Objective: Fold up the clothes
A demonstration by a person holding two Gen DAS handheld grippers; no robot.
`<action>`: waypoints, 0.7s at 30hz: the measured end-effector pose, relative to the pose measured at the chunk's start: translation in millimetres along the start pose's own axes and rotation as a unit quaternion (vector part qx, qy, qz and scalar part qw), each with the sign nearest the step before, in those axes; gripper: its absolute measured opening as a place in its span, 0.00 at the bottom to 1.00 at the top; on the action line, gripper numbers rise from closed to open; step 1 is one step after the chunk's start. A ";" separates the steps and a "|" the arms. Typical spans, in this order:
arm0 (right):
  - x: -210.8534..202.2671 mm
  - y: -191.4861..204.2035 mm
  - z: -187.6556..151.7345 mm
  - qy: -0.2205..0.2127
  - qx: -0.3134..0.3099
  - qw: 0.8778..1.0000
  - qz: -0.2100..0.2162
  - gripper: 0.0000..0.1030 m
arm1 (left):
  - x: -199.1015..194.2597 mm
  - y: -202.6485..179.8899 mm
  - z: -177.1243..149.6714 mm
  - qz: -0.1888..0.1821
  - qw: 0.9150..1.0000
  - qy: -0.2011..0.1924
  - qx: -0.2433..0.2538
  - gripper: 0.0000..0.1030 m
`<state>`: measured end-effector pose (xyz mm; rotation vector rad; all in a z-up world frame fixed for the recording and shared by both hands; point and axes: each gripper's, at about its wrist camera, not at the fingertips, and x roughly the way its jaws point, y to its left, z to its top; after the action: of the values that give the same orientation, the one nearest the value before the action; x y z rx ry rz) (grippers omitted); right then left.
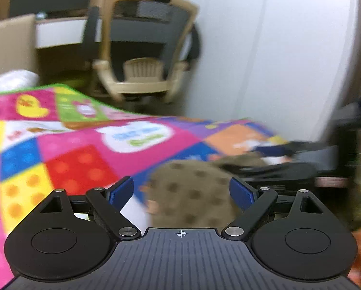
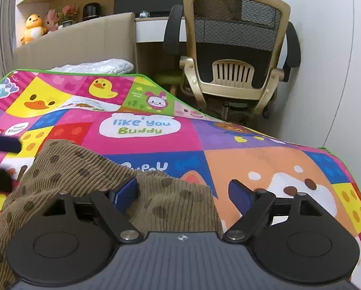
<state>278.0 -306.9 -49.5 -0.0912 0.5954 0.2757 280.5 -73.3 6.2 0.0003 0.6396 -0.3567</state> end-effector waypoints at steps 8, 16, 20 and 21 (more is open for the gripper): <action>-17.5 1.3 1.4 -0.017 0.004 1.000 -0.006 0.81 | 29.7 30.2 -0.8 0.009 0.999 0.038 -0.038 0.97; -42.6 20.3 -26.7 -0.010 -0.062 0.998 -0.014 0.84 | 32.1 32.0 -6.2 -0.007 0.999 0.032 -0.042 1.00; -47.3 16.6 -25.7 -0.006 -0.047 0.999 -0.002 0.84 | 17.1 31.6 -7.7 0.001 0.998 0.026 -0.051 1.00; -50.8 13.5 -25.2 -0.007 -0.041 0.999 0.004 0.84 | 12.4 31.9 -7.8 0.002 0.998 0.023 -0.054 1.00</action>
<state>220.3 -309.8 -41.7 -0.1665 0.5705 0.3088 295.5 -46.5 -10.8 -0.0927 0.7043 -0.3183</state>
